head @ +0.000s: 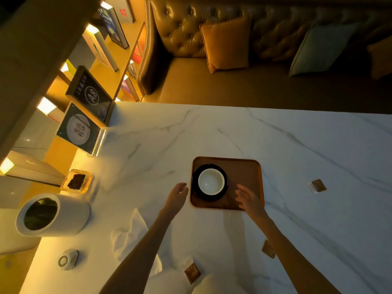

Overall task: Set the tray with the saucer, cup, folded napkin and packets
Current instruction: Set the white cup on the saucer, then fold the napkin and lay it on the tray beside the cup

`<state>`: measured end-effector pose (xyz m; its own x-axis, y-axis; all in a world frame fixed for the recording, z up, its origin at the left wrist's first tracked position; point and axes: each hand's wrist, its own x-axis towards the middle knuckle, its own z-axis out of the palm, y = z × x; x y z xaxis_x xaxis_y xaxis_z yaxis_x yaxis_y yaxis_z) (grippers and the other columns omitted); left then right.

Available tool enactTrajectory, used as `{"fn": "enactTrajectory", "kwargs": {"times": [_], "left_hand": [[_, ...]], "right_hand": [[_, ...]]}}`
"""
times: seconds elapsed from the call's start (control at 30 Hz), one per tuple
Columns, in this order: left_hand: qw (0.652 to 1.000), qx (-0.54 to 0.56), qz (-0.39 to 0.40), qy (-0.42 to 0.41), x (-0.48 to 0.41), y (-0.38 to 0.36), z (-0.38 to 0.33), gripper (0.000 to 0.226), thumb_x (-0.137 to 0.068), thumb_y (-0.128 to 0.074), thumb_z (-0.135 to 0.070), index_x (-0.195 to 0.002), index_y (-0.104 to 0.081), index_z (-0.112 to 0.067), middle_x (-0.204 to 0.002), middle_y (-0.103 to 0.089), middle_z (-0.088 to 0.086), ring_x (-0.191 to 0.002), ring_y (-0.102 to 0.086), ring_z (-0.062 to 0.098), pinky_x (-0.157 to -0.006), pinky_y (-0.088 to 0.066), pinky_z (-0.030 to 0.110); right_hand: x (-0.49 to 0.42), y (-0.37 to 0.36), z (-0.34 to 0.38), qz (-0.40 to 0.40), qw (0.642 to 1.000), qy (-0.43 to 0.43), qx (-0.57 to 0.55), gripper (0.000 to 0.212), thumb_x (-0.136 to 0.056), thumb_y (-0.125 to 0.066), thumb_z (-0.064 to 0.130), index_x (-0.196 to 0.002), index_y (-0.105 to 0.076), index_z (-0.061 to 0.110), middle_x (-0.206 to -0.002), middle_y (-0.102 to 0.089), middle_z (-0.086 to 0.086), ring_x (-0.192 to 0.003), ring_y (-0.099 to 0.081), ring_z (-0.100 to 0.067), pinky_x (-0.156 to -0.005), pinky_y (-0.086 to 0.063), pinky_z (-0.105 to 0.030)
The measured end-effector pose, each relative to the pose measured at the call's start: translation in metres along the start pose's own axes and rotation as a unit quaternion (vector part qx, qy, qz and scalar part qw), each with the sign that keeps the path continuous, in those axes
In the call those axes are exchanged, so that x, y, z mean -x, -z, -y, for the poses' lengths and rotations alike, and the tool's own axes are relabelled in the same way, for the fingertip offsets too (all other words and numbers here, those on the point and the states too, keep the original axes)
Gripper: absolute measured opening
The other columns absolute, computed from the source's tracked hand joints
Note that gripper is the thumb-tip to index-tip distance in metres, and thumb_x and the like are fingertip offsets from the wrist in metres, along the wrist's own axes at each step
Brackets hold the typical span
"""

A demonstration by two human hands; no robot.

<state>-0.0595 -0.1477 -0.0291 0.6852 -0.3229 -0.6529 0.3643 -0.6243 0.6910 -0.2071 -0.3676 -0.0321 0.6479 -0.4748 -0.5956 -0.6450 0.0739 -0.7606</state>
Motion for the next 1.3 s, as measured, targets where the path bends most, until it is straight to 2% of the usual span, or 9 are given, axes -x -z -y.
{"fn": "enactTrajectory", "kwargs": {"times": [0.17, 0.3, 0.47, 0.73, 0.9, 0.97, 1.03, 1.17, 1.3], "left_hand": [[0.989, -0.129, -0.028, -0.06, 0.038, 0.019, 0.012, 0.041, -0.101, -0.044, -0.025, -0.14, -0.046, -0.012, -0.145, -0.048, 0.011, -0.131, -0.048, 0.028, -0.111, -0.036, 0.039], [0.963, -0.251, -0.04, -0.092, 0.068, 0.026, 0.032, 0.046, -0.101, -0.041, -0.037, -0.145, -0.039, -0.021, -0.153, -0.039, 0.005, -0.14, -0.037, 0.026, -0.117, -0.026, 0.041], [0.938, -0.333, -0.038, -0.088, 0.105, 0.033, 0.061, 0.051, -0.1, -0.037, -0.045, -0.148, -0.033, -0.028, -0.159, -0.028, 0.005, -0.145, -0.029, 0.031, -0.117, -0.022, 0.048], [0.942, -0.325, -0.046, -0.067, 0.144, 0.065, 0.113, 0.05, -0.099, -0.036, -0.048, -0.146, -0.036, -0.031, -0.159, -0.029, 0.002, -0.144, -0.032, 0.028, -0.119, -0.021, 0.047], [0.951, -0.302, -0.056, -0.033, 0.157, 0.106, 0.147, 0.049, -0.1, -0.039, -0.044, -0.145, -0.04, -0.026, -0.155, -0.037, 0.002, -0.142, -0.036, 0.023, -0.119, -0.025, 0.039], [0.958, -0.279, -0.067, -0.019, 0.161, 0.124, 0.158, 0.047, -0.1, -0.04, -0.042, -0.144, -0.041, -0.025, -0.152, -0.042, 0.0, -0.137, -0.043, 0.023, -0.114, -0.032, 0.038], [0.96, -0.271, -0.071, -0.015, 0.164, 0.139, 0.17, 0.046, -0.1, -0.042, -0.04, -0.144, -0.043, -0.024, -0.15, -0.045, 0.0, -0.134, -0.047, 0.023, -0.112, -0.035, 0.037], [0.966, -0.247, -0.073, 0.005, 0.161, 0.162, 0.188, 0.046, -0.1, -0.044, -0.036, -0.144, -0.043, -0.021, -0.151, -0.044, 0.003, -0.138, -0.042, 0.023, -0.117, -0.03, 0.039], [0.975, -0.205, -0.088, 0.02, 0.151, 0.177, 0.199, 0.041, -0.099, -0.048, -0.032, -0.138, -0.051, -0.016, -0.143, -0.053, 0.006, -0.13, -0.05, 0.025, -0.112, -0.037, 0.04]], "right_hand": [[0.045, 0.005, 0.001, -0.007, 0.985, 0.096, 0.147, 0.049, -0.096, -0.048, 0.038, -0.141, -0.042, 0.02, -0.142, -0.048, -0.007, -0.129, -0.046, -0.019, -0.108, -0.037, -0.036], [0.076, -0.005, -0.002, -0.014, 0.938, 0.173, 0.299, 0.056, -0.093, -0.051, 0.043, -0.143, -0.037, 0.021, -0.148, -0.042, -0.006, -0.137, -0.038, -0.021, -0.111, -0.034, -0.037], [0.104, -0.024, -0.019, -0.001, 0.905, 0.191, 0.38, 0.061, -0.092, -0.045, 0.054, -0.145, -0.031, 0.029, -0.153, -0.034, -0.002, -0.142, -0.028, -0.019, -0.114, -0.03, -0.038], [0.126, -0.059, -0.032, 0.039, 0.897, 0.184, 0.399, 0.061, -0.091, -0.041, 0.058, -0.144, -0.035, 0.028, -0.149, -0.041, 0.002, -0.138, -0.035, -0.016, -0.112, -0.031, -0.034], [0.129, -0.101, -0.023, 0.094, 0.894, 0.165, 0.406, 0.06, -0.091, -0.039, 0.059, -0.143, -0.037, 0.029, -0.148, -0.043, 0.002, -0.137, -0.037, -0.017, -0.112, -0.032, -0.036], [0.13, -0.119, -0.019, 0.109, 0.894, 0.161, 0.403, 0.059, -0.091, -0.038, 0.06, -0.141, -0.038, 0.03, -0.147, -0.045, 0.003, -0.136, -0.04, -0.016, -0.112, -0.033, -0.036], [0.132, -0.137, -0.014, 0.122, 0.895, 0.155, 0.4, 0.058, -0.091, -0.039, 0.059, -0.141, -0.039, 0.031, -0.145, -0.047, 0.003, -0.134, -0.043, -0.017, -0.11, -0.034, -0.035], [0.131, -0.168, -0.004, 0.143, 0.902, 0.137, 0.383, 0.056, -0.09, -0.044, 0.058, -0.139, -0.041, 0.03, -0.141, -0.052, 0.001, -0.128, -0.05, -0.018, -0.105, -0.04, -0.035], [0.125, -0.194, 0.009, 0.156, 0.902, 0.125, 0.383, 0.054, -0.091, -0.047, 0.053, -0.138, -0.043, 0.027, -0.137, -0.055, -0.001, -0.125, -0.052, -0.019, -0.103, -0.042, -0.035]]}}
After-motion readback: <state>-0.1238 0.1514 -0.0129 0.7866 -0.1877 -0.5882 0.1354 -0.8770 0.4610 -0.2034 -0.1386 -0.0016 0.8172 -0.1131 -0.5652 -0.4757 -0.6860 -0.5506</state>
